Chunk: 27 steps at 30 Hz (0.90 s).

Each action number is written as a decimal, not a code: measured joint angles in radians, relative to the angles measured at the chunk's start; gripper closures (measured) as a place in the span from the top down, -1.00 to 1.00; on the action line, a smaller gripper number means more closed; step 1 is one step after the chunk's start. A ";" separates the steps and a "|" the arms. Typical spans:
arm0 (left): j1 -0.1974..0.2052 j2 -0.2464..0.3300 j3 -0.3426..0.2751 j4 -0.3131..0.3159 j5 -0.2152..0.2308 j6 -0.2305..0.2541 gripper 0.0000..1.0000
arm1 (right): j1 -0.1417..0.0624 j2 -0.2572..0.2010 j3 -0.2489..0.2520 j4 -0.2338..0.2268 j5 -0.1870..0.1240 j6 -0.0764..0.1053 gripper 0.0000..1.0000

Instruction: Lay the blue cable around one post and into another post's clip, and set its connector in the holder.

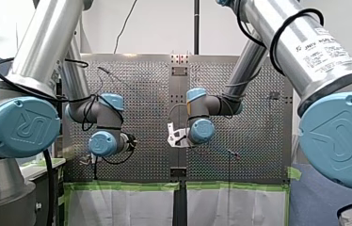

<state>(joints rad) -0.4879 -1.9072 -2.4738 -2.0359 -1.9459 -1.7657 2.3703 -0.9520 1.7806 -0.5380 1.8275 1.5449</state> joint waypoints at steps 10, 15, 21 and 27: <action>0.004 0.000 0.006 -0.009 0.005 0.004 0.98 | 0.005 0.000 0.001 0.040 -0.056 -0.017 0.80; 0.006 0.000 0.007 -0.010 0.006 0.010 0.98 | 0.005 0.000 0.001 0.039 -0.066 -0.018 0.80; 0.006 0.000 0.008 -0.011 0.006 0.011 0.98 | 0.005 0.000 0.001 0.039 -0.068 -0.018 0.80; 0.006 0.000 0.008 -0.011 0.006 0.011 0.98 | 0.005 0.000 0.001 0.039 -0.068 -0.018 0.80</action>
<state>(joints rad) -0.4820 -1.9072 -2.4663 -2.0465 -1.9396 -1.7548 2.3754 -0.9520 1.7819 -0.4988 1.7597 1.5266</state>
